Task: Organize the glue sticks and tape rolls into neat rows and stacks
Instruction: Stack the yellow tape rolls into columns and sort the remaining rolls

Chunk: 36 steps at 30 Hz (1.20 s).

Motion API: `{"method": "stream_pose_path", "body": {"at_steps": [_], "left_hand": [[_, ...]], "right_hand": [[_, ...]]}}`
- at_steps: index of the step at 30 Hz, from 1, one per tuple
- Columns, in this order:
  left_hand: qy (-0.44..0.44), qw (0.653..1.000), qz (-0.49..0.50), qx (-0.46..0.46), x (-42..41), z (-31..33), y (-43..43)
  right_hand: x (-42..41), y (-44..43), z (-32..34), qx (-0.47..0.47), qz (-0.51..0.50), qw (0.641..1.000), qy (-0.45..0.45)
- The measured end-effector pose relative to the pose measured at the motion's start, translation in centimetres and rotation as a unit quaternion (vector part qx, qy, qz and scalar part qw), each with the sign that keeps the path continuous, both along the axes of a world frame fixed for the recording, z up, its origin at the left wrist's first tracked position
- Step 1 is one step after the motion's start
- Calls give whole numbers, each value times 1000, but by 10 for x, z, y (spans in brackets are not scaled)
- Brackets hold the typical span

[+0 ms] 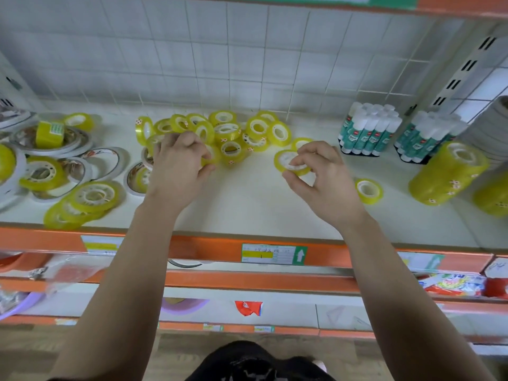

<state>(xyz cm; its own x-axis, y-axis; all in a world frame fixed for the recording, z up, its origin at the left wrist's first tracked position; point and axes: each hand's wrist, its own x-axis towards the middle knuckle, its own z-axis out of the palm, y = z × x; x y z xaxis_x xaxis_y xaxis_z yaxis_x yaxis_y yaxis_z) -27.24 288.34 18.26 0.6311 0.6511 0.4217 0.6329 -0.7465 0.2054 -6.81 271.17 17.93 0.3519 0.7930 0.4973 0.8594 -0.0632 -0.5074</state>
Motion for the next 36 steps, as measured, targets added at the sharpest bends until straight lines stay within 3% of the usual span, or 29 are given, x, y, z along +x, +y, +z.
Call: {"method": "stream_pose_path", "body": {"at_steps": [9, 19, 36], "left_hand": [[-130, 984, -117, -19, 70, 13, -61], [-164, 966, -199, 10, 158, 23, -131], [-185, 960, -205, -42, 210, 14, -171]], "right_hand": [[46, -51, 20, 52, -46, 997, -13], [131, -125, 51, 139, -121, 978, -98], [183, -161, 32, 70, -80, 994, -14]]}}
